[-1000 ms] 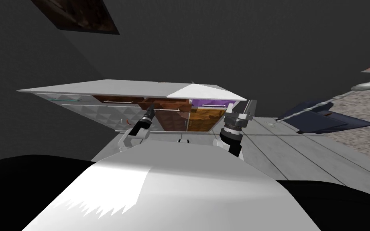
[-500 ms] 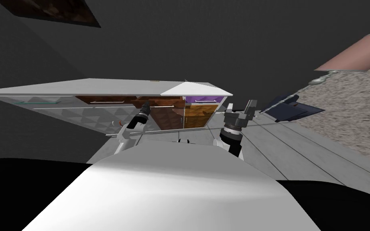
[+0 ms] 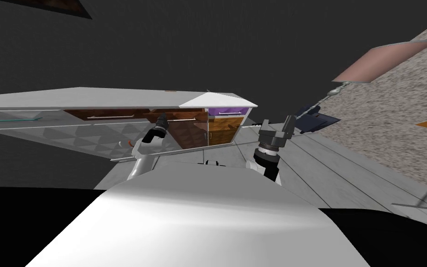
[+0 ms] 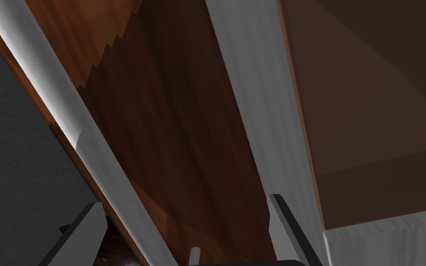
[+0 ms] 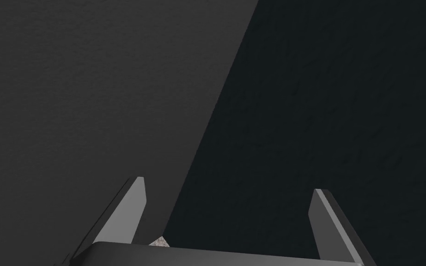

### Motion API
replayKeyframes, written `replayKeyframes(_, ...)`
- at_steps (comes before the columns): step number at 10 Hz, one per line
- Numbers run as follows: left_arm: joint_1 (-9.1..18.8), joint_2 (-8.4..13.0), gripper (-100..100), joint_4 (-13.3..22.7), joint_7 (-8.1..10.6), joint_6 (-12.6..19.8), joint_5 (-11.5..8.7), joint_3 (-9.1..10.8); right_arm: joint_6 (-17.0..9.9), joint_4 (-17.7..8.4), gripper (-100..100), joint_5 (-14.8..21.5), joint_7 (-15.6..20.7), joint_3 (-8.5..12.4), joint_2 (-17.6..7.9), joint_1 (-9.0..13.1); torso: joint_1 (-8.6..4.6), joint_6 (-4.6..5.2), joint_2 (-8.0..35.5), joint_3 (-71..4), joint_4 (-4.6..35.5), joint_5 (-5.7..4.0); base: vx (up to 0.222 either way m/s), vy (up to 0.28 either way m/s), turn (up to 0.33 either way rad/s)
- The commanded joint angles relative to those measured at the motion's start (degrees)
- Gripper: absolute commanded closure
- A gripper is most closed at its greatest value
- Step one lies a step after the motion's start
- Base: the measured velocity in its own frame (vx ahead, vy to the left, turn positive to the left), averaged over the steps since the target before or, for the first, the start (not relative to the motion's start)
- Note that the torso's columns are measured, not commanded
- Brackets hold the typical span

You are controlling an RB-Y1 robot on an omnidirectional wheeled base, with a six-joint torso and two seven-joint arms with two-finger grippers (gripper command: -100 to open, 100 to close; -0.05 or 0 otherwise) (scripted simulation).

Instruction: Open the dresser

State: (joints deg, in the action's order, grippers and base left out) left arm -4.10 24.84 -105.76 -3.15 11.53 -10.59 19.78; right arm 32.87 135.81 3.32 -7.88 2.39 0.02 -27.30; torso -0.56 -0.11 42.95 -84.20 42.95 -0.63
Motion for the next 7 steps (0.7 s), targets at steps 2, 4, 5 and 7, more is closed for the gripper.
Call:
replayKeyframes(2,0.85,0.36,0,0.78,0.29,1.04,-0.41,0.34,0.0,0.0,0,0.0,0.0,0.01,0.0,-0.01,0.03,-0.04,-0.04,-0.01,-0.04,0.02,0.0,0.0,0.0)
replayKeyframes(4,0.48,0.13,0,1.2,0.32,1.42,-0.44,0.12,0.0,0.0,0,0.0,0.0,0.01,0.0,-0.01,0.24,0.09,-0.31,-0.17,-0.33,0.3,0.0,0.0,0.0)
replayKeyframes(5,0.36,0.06,0,1.35,0.33,1.55,-0.45,0.06,0.0,0.0,0,0.0,0.0,0.01,0.0,-0.01,0.31,0.1,-0.41,-0.23,-0.41,0.37,0.0,0.0,0.0)
replayKeyframes(7,0.21,-0.02,0,1.53,0.34,1.72,-0.46,-0.01,0.0,0.0,0,0.0,0.0,0.01,0.0,-0.01,0.4,0.11,-0.52,-0.29,-0.53,0.49,0.0,0.0,0.0)
